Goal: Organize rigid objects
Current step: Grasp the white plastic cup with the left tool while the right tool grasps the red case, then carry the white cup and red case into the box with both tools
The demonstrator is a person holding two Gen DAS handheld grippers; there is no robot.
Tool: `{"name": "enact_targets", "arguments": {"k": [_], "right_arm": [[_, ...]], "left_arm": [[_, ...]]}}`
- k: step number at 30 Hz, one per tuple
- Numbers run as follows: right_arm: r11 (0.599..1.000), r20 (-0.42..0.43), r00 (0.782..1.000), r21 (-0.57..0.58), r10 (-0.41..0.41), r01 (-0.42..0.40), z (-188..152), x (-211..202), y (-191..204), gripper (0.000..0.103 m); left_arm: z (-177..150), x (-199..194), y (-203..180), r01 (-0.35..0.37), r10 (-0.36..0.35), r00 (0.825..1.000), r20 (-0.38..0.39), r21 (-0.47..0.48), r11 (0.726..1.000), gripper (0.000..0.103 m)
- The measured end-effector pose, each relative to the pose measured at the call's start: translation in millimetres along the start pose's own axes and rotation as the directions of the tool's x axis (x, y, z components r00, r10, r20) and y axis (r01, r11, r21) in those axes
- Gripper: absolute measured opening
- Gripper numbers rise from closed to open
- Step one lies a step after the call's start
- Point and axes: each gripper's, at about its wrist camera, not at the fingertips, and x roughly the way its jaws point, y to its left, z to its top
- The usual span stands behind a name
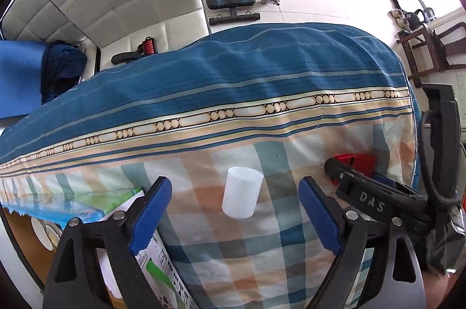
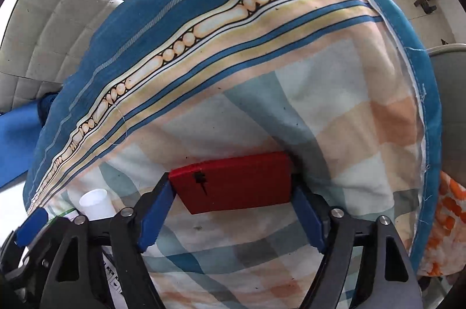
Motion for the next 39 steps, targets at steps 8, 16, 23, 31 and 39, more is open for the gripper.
{"name": "enact_targets", "arguments": {"k": [8,16,23,31,39], "right_arm": [[0.994,-0.045,0.997,-0.090,-0.060,0.056,-18.2,-6.2,-14.3,0.077],[0.990,-0.050,0.995,-0.116,-0.088,0.081,-19.3,7.4,-16.4,0.078],[0.986,-0.057,0.990,-0.105,-0.132,0.126,-17.7,16.6,-9.2,0.078],[0.986,-0.073,0.991,-0.131,-0.113,0.103,-18.7,12.1,-6.6,0.077],[0.990,-0.066,0.995,-0.122,-0.073,0.064,-51.7,-3.3,-17.8,0.076]], "left_arm": [[0.0,20.2,-16.7,0.034,-0.031,0.998,-0.060,0.039,0.999,0.089],[3.1,52.6,-22.5,0.031,-0.019,0.989,-0.149,0.080,0.996,0.043],[-1.3,60.0,-22.6,0.031,-0.017,0.990,-0.143,0.099,0.995,0.029],[-14.9,44.3,-17.4,0.047,-0.039,0.995,-0.093,0.082,0.996,0.029],[-57.0,25.3,-20.2,0.079,-0.076,0.996,-0.048,0.056,0.995,0.029]]}}
